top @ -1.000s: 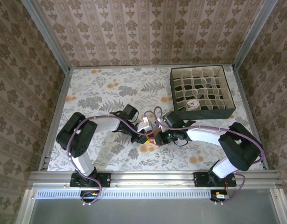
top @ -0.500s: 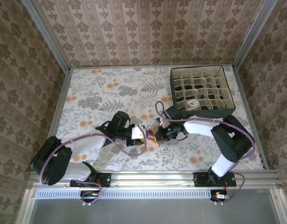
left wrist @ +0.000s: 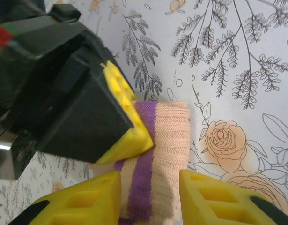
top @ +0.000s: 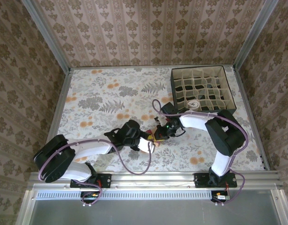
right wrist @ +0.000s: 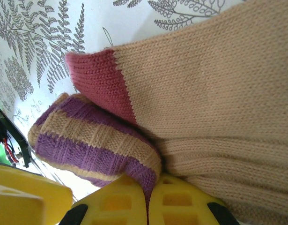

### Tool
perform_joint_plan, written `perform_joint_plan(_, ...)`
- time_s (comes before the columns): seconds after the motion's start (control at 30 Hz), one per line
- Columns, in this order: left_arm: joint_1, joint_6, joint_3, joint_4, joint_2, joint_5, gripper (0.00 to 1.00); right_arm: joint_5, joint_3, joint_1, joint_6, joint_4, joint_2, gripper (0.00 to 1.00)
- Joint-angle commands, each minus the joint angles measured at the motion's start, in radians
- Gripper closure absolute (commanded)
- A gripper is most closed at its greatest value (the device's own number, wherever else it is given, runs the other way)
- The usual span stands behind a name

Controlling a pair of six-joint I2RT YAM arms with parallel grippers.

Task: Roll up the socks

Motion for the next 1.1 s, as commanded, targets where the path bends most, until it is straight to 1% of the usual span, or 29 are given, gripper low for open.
perform_joint_plan(0.0,-0.016,0.066,0.035,-0.021,0.046,-0.048,0.64,0.098,-0.004,-0.003,-0.046,-0.131,0.103,0.96)
perform_joint_plan(0.1,-0.016,0.074,0.032,-0.007,0.073,-0.066,0.64,0.085,0.02,-0.014,-0.068,-0.178,0.13,0.95)
perform_joint_plan(0.33,-0.016,0.096,0.004,0.013,0.109,-0.126,0.63,0.063,0.063,-0.042,-0.111,-0.227,0.181,0.94)
perform_joint_plan(0.47,-0.017,0.127,0.012,0.0,0.167,-0.19,0.63,0.05,0.094,-0.048,-0.131,-0.255,0.21,0.93)
perform_joint_plan(0.57,-0.019,0.122,0.017,0.004,0.197,-0.219,0.65,0.042,0.111,-0.051,-0.144,-0.271,0.22,0.92)
perform_joint_plan(0.67,-0.021,0.086,0.031,-0.033,0.204,-0.223,0.76,0.037,0.117,-0.058,-0.153,-0.272,0.205,0.87)
perform_joint_plan(0.7,-0.022,0.058,0.044,-0.06,0.207,-0.23,0.82,0.029,0.116,-0.064,-0.159,-0.268,0.19,0.83)
perform_joint_plan(0.77,-0.021,0.005,0.07,-0.115,0.205,-0.232,0.9,0.007,0.108,-0.074,-0.166,-0.25,0.158,0.77)
perform_joint_plan(0.83,-0.023,-0.038,0.094,-0.177,0.201,-0.215,0.97,-0.013,0.094,-0.09,-0.165,-0.224,0.111,0.73)
perform_joint_plan(0.87,-0.021,-0.056,0.105,-0.208,0.199,-0.197,1.0,-0.023,0.086,-0.1,-0.164,-0.21,0.083,0.67)
perform_joint_plan(0.93,-0.022,-0.075,0.128,-0.27,0.201,-0.159,1.0,-0.018,0.069,-0.116,-0.163,-0.189,0.028,0.6)
perform_joint_plan(1.07,-0.021,-0.098,0.19,-0.407,0.205,-0.095,1.0,0.006,0.028,-0.133,-0.162,-0.142,-0.087,0.55)
